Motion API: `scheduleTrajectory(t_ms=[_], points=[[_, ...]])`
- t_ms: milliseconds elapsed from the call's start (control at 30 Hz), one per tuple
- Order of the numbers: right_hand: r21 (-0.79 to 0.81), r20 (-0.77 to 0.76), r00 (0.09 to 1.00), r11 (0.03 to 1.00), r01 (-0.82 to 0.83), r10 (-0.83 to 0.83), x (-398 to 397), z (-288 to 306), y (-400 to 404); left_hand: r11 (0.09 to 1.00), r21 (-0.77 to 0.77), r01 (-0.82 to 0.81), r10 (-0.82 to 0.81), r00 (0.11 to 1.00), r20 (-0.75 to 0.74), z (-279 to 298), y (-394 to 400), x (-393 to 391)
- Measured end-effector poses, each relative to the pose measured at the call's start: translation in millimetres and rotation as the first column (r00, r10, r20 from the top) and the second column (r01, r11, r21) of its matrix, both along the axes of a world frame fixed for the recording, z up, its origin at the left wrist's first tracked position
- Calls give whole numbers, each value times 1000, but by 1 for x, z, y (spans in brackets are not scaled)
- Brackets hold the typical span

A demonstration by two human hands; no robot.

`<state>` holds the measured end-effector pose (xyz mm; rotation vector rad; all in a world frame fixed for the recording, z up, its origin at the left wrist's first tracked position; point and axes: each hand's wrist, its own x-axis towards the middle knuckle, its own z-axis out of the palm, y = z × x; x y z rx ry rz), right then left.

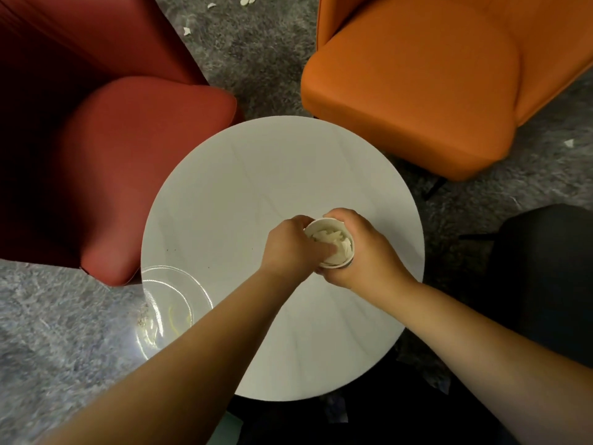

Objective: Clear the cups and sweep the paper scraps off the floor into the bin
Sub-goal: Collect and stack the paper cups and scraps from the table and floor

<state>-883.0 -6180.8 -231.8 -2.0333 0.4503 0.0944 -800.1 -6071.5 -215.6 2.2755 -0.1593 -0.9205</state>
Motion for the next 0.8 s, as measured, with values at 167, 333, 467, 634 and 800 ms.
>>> scheduleTrajectory(t_ms=[167,333,467,634,800], points=[[34,8,999,998,-45,44,-12,6,-17,990,-114,-88,81,995,-59,21,-6,-20],[25,12,997,997,-77,77,-24,25,-39,967,-145,-207,215,976,41,42,-4,-41],[-23,18,998,998,-58,58,-32,39,-59,979,-85,-186,200,960,194,55,1,-54],[-32,25,999,999,43,-42,-37,45,-65,985,165,-50,9,970,242,36,30,-55],[-19,4,993,993,115,-115,-43,54,-67,916,387,105,-224,935,275,23,53,-51]])
